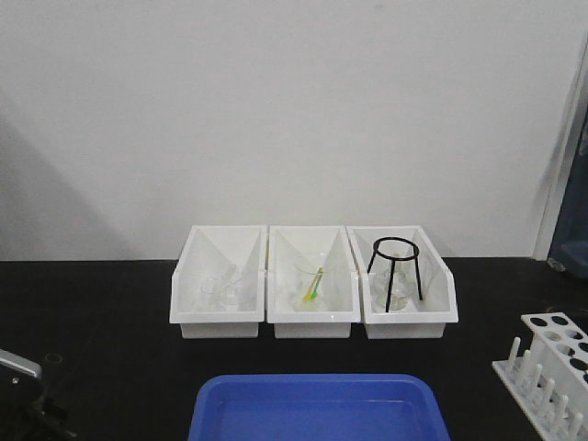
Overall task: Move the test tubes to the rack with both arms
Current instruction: 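Lift the clear tube up out of the beaker with the left gripper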
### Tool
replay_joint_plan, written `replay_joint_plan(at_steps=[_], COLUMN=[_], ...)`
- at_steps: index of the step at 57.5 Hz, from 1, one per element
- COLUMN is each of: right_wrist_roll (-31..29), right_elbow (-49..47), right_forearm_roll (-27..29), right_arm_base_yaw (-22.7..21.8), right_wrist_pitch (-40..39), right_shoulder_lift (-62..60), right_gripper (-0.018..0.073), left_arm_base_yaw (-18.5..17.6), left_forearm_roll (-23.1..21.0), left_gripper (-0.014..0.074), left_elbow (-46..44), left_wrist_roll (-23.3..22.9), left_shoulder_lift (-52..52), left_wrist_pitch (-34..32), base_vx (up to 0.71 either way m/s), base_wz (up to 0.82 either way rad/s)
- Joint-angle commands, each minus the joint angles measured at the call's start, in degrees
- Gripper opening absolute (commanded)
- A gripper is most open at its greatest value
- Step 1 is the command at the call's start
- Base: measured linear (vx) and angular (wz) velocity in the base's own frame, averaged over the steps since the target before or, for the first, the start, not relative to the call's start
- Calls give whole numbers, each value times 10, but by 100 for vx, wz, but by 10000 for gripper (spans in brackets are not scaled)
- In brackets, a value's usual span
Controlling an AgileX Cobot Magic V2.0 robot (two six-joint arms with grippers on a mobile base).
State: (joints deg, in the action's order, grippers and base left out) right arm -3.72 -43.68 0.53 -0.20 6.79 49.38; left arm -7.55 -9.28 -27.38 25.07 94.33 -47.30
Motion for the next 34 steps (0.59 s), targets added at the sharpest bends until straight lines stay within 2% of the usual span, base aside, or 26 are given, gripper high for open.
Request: replay_joint_plan(at_steps=[1, 15, 28, 34], right_wrist_roll=[-2, -2, -2, -2], right_elbow=[-19, -19, -19, -19], right_forearm_roll=[-1, -1, 0, 0], right_arm_base_yaw=[0, 0, 0, 0], right_wrist_pitch=[-46, -46, -45, -45], right_shoulder_lift=[0, 0, 0, 0], right_gripper=[-4, -4, -4, -4], left_arm_base_yaw=[-4, -4, -4, -4], left_forearm_roll=[-3, -3, -4, -4], left_gripper=[478, 477, 476, 444], left_elbow=[-13, -13, -13, -13], left_wrist_roll=[11, 16, 16, 16], left_shoulder_lift=[-12, 28, 33, 33], left_wrist_pitch=[-53, -112, -121, -121], base_vx=[0, 0, 0, 0], base_wz=[0, 0, 0, 0])
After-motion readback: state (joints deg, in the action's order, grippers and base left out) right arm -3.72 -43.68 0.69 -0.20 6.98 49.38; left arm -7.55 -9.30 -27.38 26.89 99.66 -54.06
